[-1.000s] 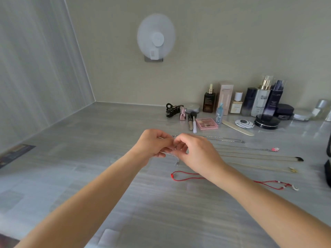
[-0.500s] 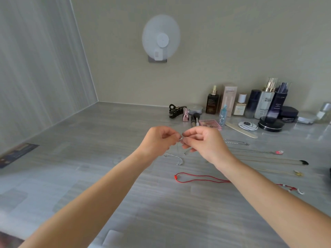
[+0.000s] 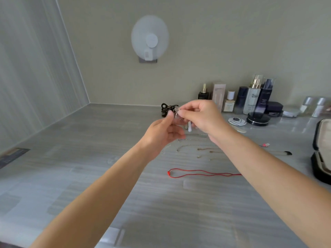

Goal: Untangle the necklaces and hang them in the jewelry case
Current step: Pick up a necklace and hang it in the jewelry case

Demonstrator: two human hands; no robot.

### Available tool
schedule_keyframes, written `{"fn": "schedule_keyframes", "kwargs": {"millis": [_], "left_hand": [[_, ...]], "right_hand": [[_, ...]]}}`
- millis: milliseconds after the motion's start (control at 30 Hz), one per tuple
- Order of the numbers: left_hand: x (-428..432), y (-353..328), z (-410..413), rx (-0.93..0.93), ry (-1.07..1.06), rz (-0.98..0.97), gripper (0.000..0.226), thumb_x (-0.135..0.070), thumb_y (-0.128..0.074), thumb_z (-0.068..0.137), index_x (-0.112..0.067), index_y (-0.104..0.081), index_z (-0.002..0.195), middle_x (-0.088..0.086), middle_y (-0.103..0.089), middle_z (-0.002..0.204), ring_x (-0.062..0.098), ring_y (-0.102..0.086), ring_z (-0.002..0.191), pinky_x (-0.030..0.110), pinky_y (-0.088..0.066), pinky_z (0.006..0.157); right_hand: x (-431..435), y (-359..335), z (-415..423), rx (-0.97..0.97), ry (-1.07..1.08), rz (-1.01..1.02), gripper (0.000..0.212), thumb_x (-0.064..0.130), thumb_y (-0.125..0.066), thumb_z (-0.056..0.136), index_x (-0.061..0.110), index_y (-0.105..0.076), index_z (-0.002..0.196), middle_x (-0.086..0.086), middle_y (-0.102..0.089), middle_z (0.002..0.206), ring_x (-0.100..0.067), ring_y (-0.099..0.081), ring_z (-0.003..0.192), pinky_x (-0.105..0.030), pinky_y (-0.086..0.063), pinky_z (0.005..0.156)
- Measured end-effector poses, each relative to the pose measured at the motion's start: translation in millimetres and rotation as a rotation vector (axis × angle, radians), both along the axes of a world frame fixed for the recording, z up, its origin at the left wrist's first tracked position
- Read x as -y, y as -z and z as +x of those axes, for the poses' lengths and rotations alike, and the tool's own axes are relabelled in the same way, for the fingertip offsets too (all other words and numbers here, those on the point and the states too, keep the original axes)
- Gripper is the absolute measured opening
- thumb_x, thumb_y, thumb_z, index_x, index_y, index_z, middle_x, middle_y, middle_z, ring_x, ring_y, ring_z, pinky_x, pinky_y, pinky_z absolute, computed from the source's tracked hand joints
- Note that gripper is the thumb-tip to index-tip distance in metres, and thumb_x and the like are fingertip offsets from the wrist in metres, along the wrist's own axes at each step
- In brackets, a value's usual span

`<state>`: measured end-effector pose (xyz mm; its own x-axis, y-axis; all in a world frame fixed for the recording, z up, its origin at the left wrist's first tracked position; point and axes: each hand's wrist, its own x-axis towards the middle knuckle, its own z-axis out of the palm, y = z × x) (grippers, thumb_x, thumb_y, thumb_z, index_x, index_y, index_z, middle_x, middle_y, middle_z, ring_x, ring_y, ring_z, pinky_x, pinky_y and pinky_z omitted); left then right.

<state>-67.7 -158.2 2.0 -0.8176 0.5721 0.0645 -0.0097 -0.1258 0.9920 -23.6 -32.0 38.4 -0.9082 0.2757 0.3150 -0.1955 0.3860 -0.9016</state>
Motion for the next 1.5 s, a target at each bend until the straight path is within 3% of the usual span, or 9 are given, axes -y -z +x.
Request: {"fn": "schedule_keyframes", "kwargs": {"millis": [200,400,633,767,867,1000,1200,1367,1500], "left_hand": [[15.2,-3.3,-11.1,-0.073,-0.032,-0.122,0.020,-0.020,-0.052,0.093,-0.012,-0.065,0.079,-0.008,-0.053,0.054,0.006,-0.045,0.045,0.022,-0.050,0.062],[28.5,-5.5,-3.9,-0.087,0.022,-0.232,0.018,-0.015,-0.051,0.093,-0.009,-0.064,0.083,-0.005,-0.049,0.057,0.006,-0.035,0.040,0.019,-0.043,0.047],[23.5,1.8,17.5,-0.141,0.136,-0.326,0.018,-0.021,-0.050,0.093,-0.011,-0.063,0.085,-0.008,-0.030,0.053,0.009,-0.026,0.046,0.022,-0.028,0.051],[19.7,12.0,30.0,-0.146,0.216,-0.370,0.025,-0.022,-0.047,0.095,-0.012,-0.065,0.080,-0.004,-0.049,0.062,0.009,-0.043,0.049,0.022,-0.039,0.056],[13.5,17.0,37.1,-0.153,0.273,-0.417,0.035,-0.035,-0.037,0.097,-0.020,-0.067,0.090,-0.005,-0.070,0.092,0.011,-0.065,0.077,0.028,-0.049,0.077],[-12.0,-1.2,43.8,-0.101,0.279,-0.242,0.052,-0.053,-0.018,0.094,-0.030,-0.061,0.111,-0.013,-0.066,0.113,0.008,-0.060,0.110,0.033,-0.041,0.097],[-42.2,-32.4,49.3,0.078,0.266,0.052,0.042,-0.046,-0.034,0.095,-0.021,-0.057,0.070,-0.007,-0.051,0.060,0.009,-0.057,0.062,0.031,-0.043,0.078],[-42.3,-36.7,43.4,0.111,0.259,0.090,0.038,-0.039,-0.039,0.095,-0.021,-0.046,0.063,-0.009,-0.048,0.050,0.007,-0.052,0.051,0.029,-0.041,0.072],[-39.0,-37.2,38.3,0.047,0.250,0.051,0.038,-0.035,-0.042,0.095,-0.020,-0.053,0.062,-0.009,-0.041,0.051,0.010,-0.039,0.050,0.027,-0.036,0.064]], "right_hand": [[-38.9,-2.2,27.3,0.077,0.096,-0.342,0.010,0.004,-0.057,0.083,0.008,-0.062,0.075,-0.004,-0.063,0.068,-0.010,-0.054,0.056,-0.022,-0.041,0.053],[-73.9,18.6,64.7,0.137,0.178,-0.351,0.013,0.006,-0.059,0.084,0.011,-0.062,0.072,0.000,-0.065,0.062,-0.009,-0.055,0.053,-0.022,-0.042,0.052],[-74.8,7.1,82.7,0.070,-0.001,-0.523,0.016,0.007,-0.049,0.089,0.013,-0.056,0.076,-0.002,-0.071,0.067,-0.014,-0.065,0.063,-0.025,-0.050,0.061],[-60.3,-9.9,81.2,0.022,-0.146,-0.630,0.018,0.011,-0.041,0.093,0.015,-0.048,0.077,-0.007,-0.073,0.068,-0.017,-0.067,0.061,-0.027,-0.052,0.065],[-49.6,-20.7,79.5,0.047,-0.220,-0.530,0.018,0.011,-0.039,0.094,0.017,-0.043,0.078,-0.012,-0.074,0.081,-0.016,-0.060,0.047,-0.027,-0.052,0.062],[-42.9,-32.6,75.3,0.117,-0.277,-0.378,0.017,0.013,-0.039,0.094,0.019,-0.039,0.078,-0.014,-0.073,0.095,-0.015,-0.047,0.037,-0.026,-0.048,0.048],[-57.9,-44.2,81.1,0.094,-0.181,-0.294,0.014,0.015,-0.045,0.092,0.019,-0.044,0.079,-0.012,-0.073,0.082,-0.013,-0.038,0.036,-0.023,-0.040,0.042],[-79.2,-46.6,93.6,0.121,-0.094,-0.115,0.017,0.011,-0.047,0.091,0.016,-0.052,0.076,-0.005,-0.066,0.060,-0.009,-0.032,0.039,-0.020,-0.016,0.041],[-86.5,-41.8,99.2,0.169,-0.061,-0.013,0.015,0.010,-0.052,0.089,0.014,-0.057,0.075,-0.002,-0.060,0.054,-0.006,-0.030,0.035,-0.019,-0.016,0.039]]}}
